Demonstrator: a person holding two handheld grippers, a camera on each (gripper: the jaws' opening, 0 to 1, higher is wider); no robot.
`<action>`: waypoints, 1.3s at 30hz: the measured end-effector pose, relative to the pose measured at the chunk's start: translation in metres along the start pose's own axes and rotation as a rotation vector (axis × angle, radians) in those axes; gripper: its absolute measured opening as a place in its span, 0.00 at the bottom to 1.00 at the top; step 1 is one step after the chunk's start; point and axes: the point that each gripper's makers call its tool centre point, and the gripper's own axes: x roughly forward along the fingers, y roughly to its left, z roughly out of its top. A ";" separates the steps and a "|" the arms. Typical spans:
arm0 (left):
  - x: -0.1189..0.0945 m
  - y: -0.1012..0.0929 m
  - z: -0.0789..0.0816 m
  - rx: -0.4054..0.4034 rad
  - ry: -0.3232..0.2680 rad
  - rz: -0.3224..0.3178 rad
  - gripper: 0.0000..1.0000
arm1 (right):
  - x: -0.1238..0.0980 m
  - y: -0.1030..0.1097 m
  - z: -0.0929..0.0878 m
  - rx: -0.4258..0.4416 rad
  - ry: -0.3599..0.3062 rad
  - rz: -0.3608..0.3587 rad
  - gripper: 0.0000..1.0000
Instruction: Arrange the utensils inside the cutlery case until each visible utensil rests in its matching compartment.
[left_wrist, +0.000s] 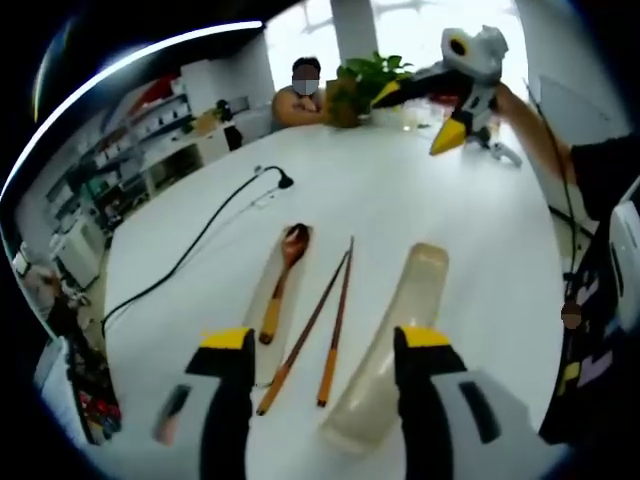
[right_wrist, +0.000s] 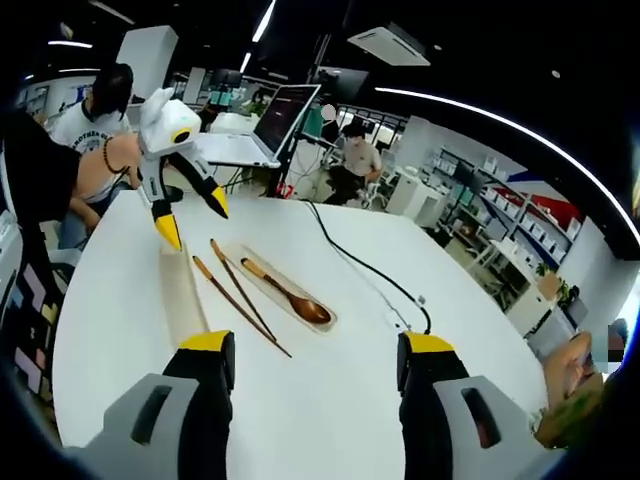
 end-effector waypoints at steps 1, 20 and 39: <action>0.001 0.000 0.000 -0.008 0.003 -0.007 0.56 | 0.003 0.000 -0.001 -0.006 0.012 0.011 0.67; 0.044 0.005 -0.023 0.028 0.180 -0.063 0.42 | 0.070 0.016 -0.037 -0.203 0.226 0.212 0.53; 0.067 -0.002 -0.047 0.010 0.354 -0.142 0.30 | 0.118 0.050 -0.065 -0.270 0.342 0.416 0.30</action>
